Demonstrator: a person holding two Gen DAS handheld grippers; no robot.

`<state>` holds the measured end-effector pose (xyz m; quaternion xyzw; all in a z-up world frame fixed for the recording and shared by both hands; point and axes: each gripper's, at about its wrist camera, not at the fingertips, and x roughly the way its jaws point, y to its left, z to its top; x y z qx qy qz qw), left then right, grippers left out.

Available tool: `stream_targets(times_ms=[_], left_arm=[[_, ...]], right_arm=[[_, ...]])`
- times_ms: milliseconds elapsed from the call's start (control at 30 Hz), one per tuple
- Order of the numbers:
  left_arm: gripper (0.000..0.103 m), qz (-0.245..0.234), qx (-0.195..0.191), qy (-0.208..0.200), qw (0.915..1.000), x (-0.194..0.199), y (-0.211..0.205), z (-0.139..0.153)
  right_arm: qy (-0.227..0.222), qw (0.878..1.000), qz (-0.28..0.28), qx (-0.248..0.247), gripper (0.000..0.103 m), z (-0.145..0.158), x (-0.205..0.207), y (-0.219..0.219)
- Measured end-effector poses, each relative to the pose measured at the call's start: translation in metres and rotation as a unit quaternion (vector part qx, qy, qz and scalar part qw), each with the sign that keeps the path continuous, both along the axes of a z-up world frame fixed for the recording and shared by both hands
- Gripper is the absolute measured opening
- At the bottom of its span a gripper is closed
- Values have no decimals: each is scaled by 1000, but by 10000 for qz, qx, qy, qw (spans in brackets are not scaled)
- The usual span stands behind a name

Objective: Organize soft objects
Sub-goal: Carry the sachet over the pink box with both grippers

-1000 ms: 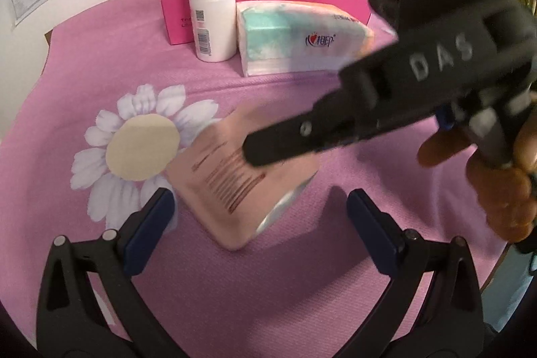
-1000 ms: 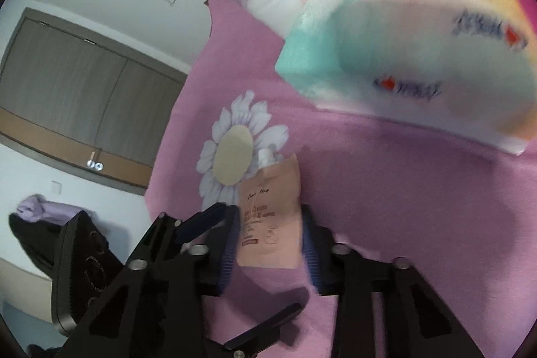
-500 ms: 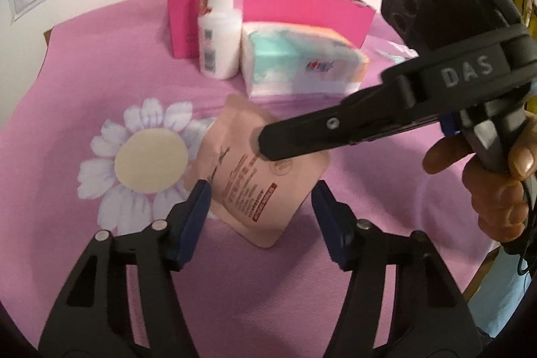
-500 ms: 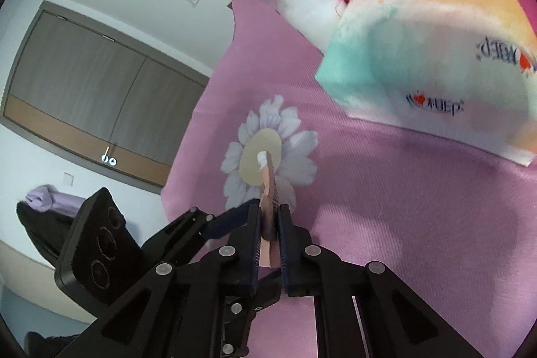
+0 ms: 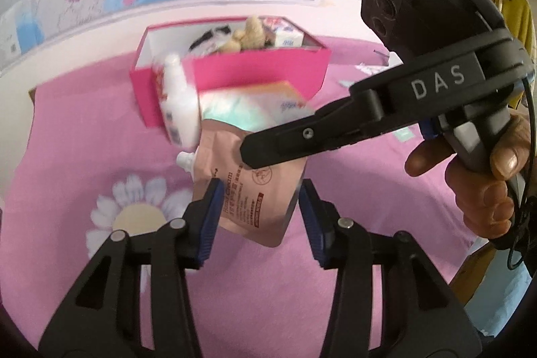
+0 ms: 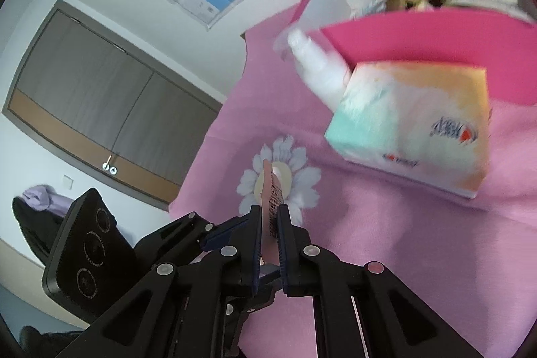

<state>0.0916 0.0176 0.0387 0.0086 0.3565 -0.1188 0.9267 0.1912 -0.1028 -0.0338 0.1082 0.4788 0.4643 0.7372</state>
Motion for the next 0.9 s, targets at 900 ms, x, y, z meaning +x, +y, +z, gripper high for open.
stream_targets(times_ms=[900], left_arm=[[48,-275,406,-516,9975,165,-22,91]], right_arm=[[-779,9937,-726,337,7,122,118,-33]])
